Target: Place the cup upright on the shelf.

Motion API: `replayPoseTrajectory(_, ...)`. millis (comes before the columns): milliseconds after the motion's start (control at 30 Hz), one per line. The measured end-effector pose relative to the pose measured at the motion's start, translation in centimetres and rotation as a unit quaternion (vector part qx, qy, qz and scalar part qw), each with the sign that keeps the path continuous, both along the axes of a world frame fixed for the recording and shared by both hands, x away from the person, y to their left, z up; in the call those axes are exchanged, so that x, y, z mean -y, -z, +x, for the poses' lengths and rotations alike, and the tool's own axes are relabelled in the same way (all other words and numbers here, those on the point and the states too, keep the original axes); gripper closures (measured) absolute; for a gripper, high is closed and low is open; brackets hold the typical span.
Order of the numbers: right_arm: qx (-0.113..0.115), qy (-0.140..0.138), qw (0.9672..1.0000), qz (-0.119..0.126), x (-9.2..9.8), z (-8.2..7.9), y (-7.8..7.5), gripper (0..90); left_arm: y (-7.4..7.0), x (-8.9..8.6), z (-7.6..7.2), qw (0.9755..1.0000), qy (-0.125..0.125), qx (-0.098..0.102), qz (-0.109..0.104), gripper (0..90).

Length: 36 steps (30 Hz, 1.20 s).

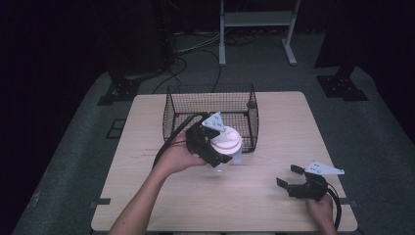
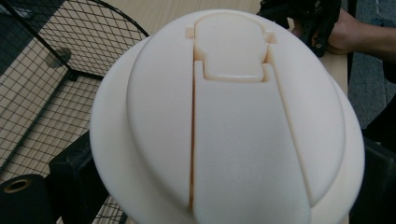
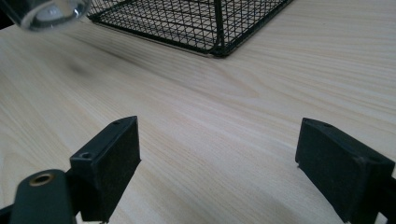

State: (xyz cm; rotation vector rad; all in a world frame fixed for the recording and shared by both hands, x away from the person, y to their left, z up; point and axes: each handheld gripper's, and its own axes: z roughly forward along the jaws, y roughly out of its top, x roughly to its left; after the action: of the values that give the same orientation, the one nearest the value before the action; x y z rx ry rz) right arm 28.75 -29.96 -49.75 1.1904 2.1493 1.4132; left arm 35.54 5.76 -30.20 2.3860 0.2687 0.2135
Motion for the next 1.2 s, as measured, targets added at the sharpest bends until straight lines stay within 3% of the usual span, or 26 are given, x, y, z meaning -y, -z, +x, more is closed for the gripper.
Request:
replayPoseTrajectory(233,0.001,0.001,1.0,0.001,0.0,0.0,0.0,12.9,-1.9,-0.2,1.0,1.0,-0.007,-0.001,0.0,5.8)
replayPoseTrajectory(400,0.003,0.002,1.0,0.003,0.1,0.0,0.0,12.9,-3.1,-0.6,2.5,0.9998,-0.013,-0.012,-0.004,5.8)
replayPoseTrajectory(867,0.004,0.003,1.0,0.003,0.1,0.0,0.0,12.9,-6.2,-0.8,5.6,0.9994,-0.034,-0.011,0.001,5.8)
replayPoseTrajectory(1200,0.004,0.005,1.0,0.005,0.1,0.0,0.0,12.9,-8.3,-1.0,8.1,0.9979,-0.064,-0.01,0.003,5.8)
